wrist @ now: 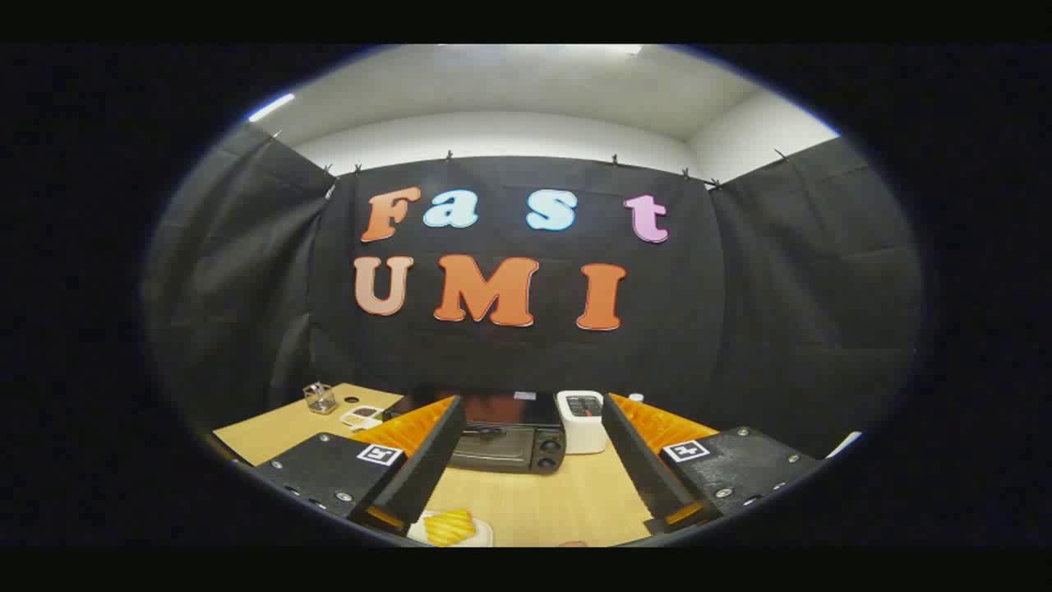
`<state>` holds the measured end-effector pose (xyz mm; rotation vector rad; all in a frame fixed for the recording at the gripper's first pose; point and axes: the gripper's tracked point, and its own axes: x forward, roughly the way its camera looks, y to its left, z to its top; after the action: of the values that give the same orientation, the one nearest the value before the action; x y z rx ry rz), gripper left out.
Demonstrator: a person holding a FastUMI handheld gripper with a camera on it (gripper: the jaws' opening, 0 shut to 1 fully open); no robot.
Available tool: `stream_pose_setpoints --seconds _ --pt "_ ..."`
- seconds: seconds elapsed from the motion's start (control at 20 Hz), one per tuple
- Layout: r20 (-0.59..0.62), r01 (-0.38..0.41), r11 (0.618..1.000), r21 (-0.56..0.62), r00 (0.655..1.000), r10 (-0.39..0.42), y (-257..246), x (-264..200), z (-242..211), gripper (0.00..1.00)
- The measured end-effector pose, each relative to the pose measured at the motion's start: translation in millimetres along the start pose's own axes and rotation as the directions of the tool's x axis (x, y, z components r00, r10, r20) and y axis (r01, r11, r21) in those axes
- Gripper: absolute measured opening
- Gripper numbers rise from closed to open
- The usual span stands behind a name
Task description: Open the toaster oven, put the food inside, and close the toaster oven door.
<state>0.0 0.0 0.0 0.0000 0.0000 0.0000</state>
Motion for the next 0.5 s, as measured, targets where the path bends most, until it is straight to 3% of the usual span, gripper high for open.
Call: stream_pose_setpoints --seconds 0.15,0.5 --pt "-0.047 -0.003 0.993 0.121 0.999 0.009 2 4 -11 0.99" --pt "0.02 0.089 0.995 0.035 0.996 -0.09 -23 9 -1 0.99"
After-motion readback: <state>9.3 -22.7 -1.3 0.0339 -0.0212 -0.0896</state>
